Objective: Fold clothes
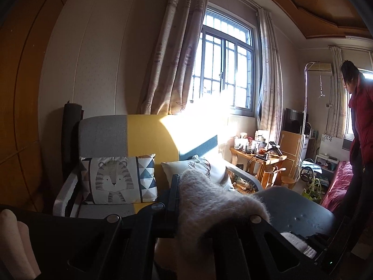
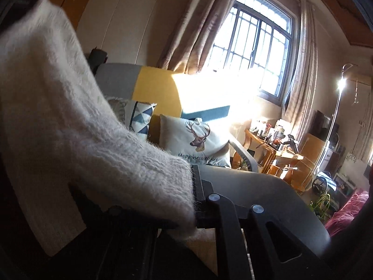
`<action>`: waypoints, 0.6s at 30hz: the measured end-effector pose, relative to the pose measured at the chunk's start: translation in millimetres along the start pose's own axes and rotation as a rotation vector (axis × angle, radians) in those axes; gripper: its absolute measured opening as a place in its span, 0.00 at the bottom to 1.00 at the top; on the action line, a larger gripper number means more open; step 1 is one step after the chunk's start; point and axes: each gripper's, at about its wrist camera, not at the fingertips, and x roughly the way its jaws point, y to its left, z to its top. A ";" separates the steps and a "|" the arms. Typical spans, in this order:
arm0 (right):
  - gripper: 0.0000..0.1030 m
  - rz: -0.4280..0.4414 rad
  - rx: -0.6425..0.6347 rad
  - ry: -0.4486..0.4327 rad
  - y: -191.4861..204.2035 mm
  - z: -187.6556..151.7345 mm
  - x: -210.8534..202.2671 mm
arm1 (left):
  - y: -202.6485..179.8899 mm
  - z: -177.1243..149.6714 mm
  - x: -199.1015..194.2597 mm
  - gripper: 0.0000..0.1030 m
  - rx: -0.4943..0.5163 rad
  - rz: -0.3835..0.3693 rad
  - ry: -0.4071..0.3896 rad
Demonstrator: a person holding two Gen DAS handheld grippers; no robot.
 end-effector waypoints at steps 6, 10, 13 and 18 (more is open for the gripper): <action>0.07 -0.082 0.067 -0.204 -30.0 53.9 -49.8 | 5.8 21.0 -39.7 0.06 0.032 0.015 -0.110; 0.07 -0.136 0.051 -0.344 -30.1 80.4 -90.0 | 4.9 34.8 -72.3 0.06 0.049 0.009 -0.189; 0.07 -0.168 0.038 -0.434 -27.1 95.4 -116.7 | 3.6 45.4 -100.5 0.07 0.066 0.002 -0.253; 0.07 -0.190 0.007 -0.546 -16.3 109.5 -154.5 | 5.2 60.6 -152.3 0.08 0.099 0.002 -0.367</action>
